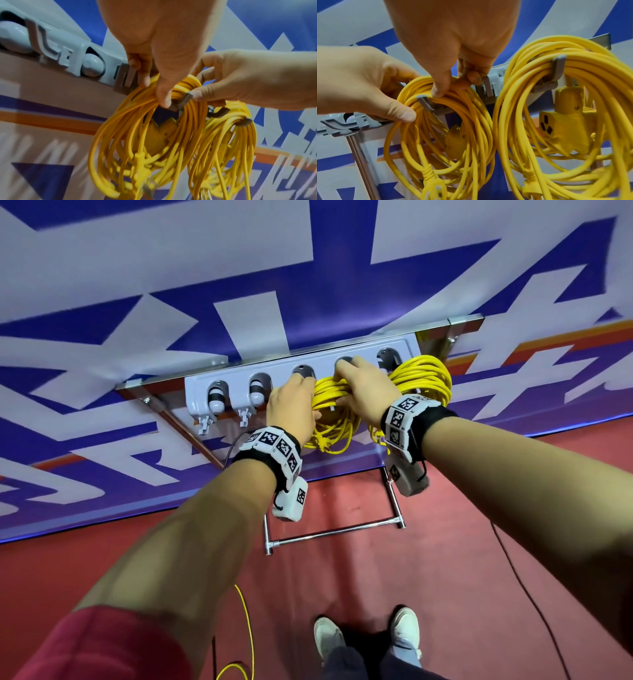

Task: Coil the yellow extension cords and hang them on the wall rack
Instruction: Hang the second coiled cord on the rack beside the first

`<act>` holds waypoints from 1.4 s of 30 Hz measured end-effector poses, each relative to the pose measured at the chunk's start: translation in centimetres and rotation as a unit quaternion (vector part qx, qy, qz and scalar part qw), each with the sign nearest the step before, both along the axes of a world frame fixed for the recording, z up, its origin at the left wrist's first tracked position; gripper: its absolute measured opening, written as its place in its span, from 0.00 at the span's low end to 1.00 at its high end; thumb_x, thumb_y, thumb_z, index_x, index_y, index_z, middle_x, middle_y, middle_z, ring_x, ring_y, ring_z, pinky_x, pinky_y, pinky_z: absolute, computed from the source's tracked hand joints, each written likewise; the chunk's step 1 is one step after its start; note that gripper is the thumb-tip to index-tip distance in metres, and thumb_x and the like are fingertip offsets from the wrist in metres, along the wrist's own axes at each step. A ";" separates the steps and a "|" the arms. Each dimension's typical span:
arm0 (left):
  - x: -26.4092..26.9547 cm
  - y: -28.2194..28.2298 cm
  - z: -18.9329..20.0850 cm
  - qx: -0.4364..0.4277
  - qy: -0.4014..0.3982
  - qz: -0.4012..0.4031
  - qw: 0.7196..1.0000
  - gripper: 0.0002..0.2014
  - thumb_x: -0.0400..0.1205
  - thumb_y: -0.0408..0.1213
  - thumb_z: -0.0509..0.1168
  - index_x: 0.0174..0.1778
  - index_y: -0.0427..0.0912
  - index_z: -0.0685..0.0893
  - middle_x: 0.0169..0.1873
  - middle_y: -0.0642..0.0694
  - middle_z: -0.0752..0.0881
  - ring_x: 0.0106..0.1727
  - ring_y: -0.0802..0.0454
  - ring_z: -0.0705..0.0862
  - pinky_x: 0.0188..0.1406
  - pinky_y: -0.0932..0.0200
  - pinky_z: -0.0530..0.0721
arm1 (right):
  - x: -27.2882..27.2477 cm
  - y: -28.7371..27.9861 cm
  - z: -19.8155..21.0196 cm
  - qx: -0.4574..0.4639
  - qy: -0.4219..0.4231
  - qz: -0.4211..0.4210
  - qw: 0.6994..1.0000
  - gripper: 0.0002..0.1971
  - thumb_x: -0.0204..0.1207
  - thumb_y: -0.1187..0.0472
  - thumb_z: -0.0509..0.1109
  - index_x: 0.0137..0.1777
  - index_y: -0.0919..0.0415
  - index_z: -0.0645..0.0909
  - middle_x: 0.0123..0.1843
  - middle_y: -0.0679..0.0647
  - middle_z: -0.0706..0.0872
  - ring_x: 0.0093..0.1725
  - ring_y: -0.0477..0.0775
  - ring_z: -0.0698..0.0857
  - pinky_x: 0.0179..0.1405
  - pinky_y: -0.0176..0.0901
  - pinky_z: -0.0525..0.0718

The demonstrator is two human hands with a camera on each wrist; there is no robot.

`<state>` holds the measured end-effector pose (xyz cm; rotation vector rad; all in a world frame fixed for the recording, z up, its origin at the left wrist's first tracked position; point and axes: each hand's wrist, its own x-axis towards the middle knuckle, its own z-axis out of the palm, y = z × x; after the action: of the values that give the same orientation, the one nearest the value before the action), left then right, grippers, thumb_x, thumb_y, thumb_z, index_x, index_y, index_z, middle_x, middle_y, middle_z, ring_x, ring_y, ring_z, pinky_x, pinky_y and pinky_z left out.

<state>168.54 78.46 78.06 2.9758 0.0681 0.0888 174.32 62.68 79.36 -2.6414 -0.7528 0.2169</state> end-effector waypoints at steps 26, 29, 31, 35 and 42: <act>1.1 0.9 0.6 -0.104 0.016 0.012 0.994 0.13 0.75 0.52 0.74 0.46 0.46 0.88 0.42 0.44 0.89 0.47 0.38 0.84 0.44 0.50 0.81 | 0.0 -0.3 -0.3 0.020 0.023 -0.017 0.999 0.22 0.72 0.56 0.78 0.63 0.57 0.74 0.62 0.60 0.78 0.57 0.66 0.81 0.55 0.53 0.77; 1.1 0.8 0.6 -0.101 0.015 0.020 0.995 0.13 0.75 0.51 0.74 0.46 0.46 0.87 0.41 0.43 0.88 0.48 0.37 0.84 0.44 0.49 0.82 | -0.1 -0.2 -0.2 0.011 0.020 -0.017 1.000 0.22 0.72 0.57 0.78 0.62 0.58 0.74 0.62 0.60 0.78 0.56 0.68 0.82 0.54 0.55 0.79; 0.8 0.6 0.5 -0.098 0.013 0.016 0.995 0.13 0.76 0.51 0.74 0.48 0.46 0.87 0.45 0.43 0.88 0.50 0.37 0.84 0.45 0.50 0.80 | -0.5 -0.3 -0.2 0.025 0.023 -0.023 0.999 0.22 0.72 0.59 0.78 0.63 0.59 0.74 0.62 0.60 0.78 0.57 0.66 0.81 0.54 0.52 0.78; 0.4 0.8 0.5 -0.108 0.020 -0.008 0.994 0.20 0.76 0.51 0.73 0.61 0.46 0.83 0.56 0.42 0.87 0.58 0.38 0.83 0.54 0.49 0.80 | -1.2 -0.6 0.1 0.040 0.036 -0.038 0.998 0.22 0.72 0.58 0.78 0.64 0.59 0.75 0.62 0.61 0.80 0.60 0.64 0.80 0.57 0.51 0.76; -1.8 1.3 2.8 -0.120 0.047 -0.034 0.991 0.25 0.78 0.44 0.72 0.71 0.45 0.76 0.62 0.40 0.79 0.63 0.38 0.80 0.62 0.46 0.79 | -3.2 -1.3 3.3 0.024 0.043 -0.045 0.998 0.25 0.74 0.61 0.74 0.71 0.58 0.77 0.66 0.62 0.80 0.66 0.64 0.79 0.66 0.51 0.75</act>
<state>166.73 79.73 80.88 2.7373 -0.0098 -0.0634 171.12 61.38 82.66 -2.5949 -0.6025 0.2820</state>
